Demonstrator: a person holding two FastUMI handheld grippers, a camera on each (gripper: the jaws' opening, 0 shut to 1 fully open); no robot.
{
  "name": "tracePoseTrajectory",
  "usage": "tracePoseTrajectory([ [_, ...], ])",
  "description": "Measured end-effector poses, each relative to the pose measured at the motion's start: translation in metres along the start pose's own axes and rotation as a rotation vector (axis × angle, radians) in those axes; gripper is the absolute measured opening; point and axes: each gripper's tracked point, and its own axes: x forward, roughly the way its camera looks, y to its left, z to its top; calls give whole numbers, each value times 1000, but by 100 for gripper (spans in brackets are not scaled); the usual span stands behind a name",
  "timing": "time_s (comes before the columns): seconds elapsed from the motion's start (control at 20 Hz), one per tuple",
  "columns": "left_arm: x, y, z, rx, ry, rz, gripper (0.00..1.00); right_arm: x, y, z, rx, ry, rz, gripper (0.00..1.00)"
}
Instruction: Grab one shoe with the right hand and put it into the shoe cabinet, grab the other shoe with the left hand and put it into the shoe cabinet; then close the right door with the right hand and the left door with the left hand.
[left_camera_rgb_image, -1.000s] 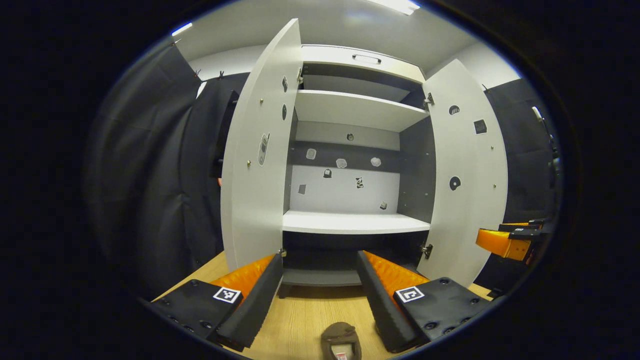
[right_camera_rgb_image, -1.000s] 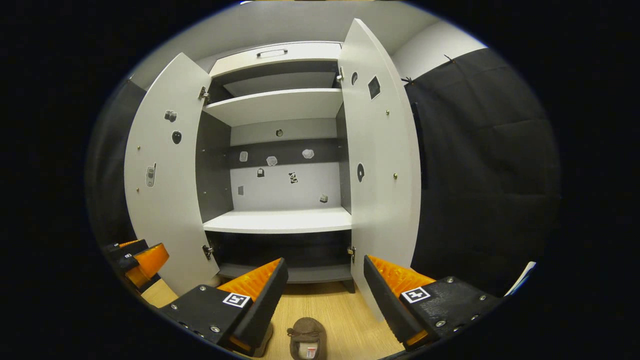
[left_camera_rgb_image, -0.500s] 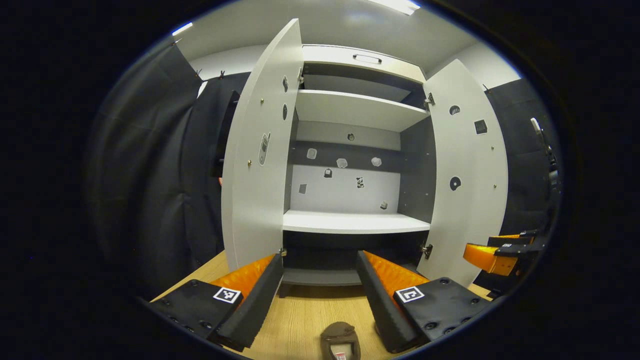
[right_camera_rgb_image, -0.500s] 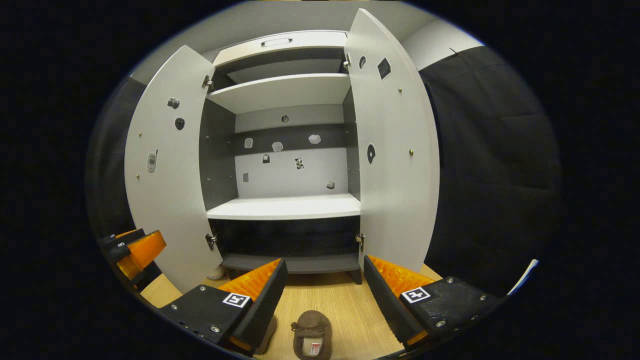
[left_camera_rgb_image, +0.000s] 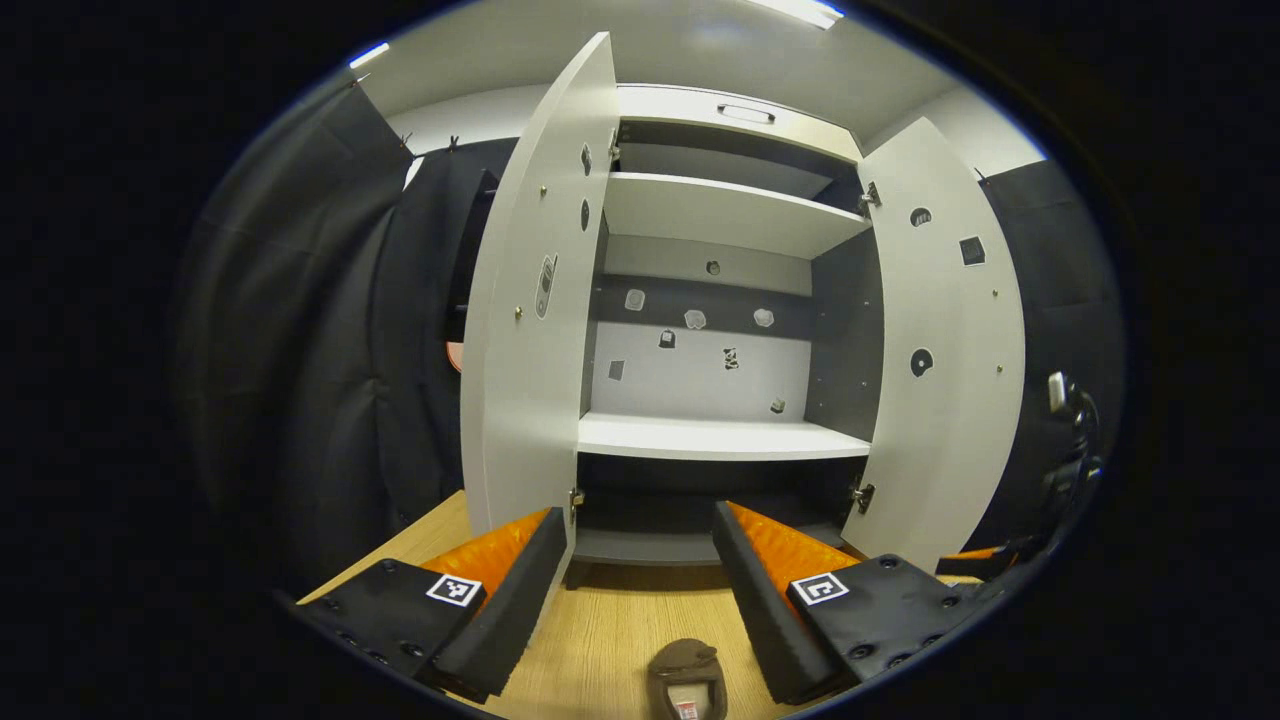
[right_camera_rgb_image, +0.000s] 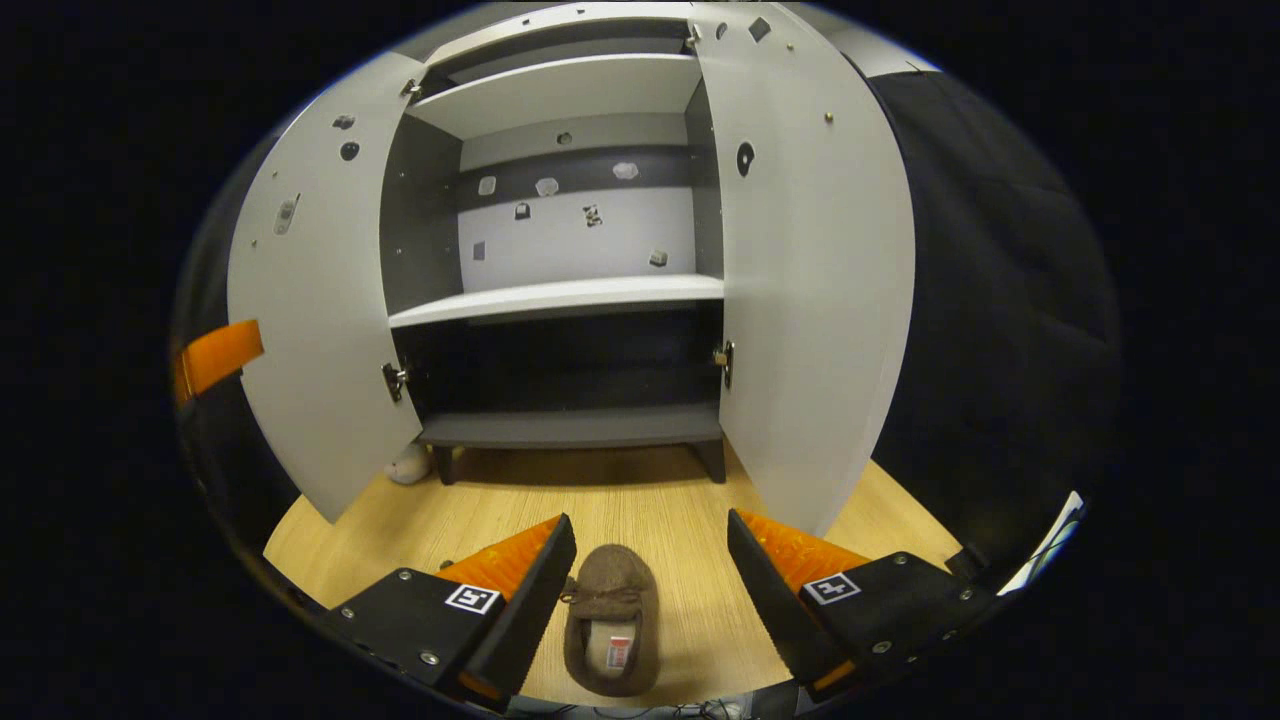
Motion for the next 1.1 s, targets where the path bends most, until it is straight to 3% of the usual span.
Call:
tracePoseTrajectory([
  [0.25, 1, 7, 9, 2, -15, 13, 96, 24, -7, -80, 14, 172, -3, 85],
  [0.55, -1, 14, 28, -1, -29, 25, 96, 45, -6, -144, 15, 314, 6, 64],
  [0.65, -2, 17, 35, -1, -37, 34, 99, 53, -3, -155, 32, 345, 14, 51],
  [0.7, -3, 19, 37, 1, -41, 40, 97, 55, 0, -159, 41, 360, 24, 39],
  [0.75, -4, 20, 38, 4, -43, 45, 97, 56, 2, -163, 48, 371, 30, 41],
  [1.1, -14, 26, 35, 34, -35, 72, 97, 62, -3, -163, 33, 402, -13, 2],
])
